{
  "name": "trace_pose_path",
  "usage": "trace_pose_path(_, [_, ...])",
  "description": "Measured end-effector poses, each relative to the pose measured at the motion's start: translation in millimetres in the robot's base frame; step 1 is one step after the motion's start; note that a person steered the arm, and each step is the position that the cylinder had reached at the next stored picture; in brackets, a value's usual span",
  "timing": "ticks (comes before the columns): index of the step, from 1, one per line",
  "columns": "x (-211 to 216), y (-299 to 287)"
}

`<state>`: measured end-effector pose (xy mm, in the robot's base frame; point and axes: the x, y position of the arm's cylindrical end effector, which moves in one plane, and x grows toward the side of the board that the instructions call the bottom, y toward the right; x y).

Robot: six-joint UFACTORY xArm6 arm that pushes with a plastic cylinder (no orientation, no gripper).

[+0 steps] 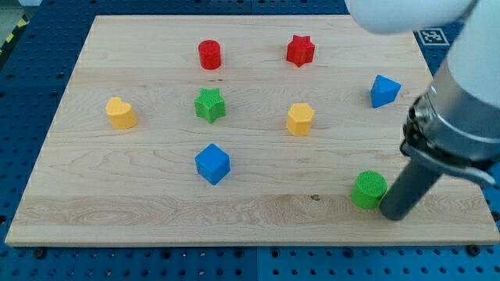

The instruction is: Push the green circle diagonally below the yellow hexagon

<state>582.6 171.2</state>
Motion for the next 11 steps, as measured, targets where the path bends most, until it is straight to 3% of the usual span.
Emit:
trace_pose_path(2, [-8,-5])
trace_pose_path(3, [17,-22])
trace_pose_path(4, [9,-28])
trace_pose_path(5, [-26,-26])
trace_pose_path(9, [-9,-31])
trace_pose_path(10, [-17,-55])
trace_pose_path(11, [-54,-63])
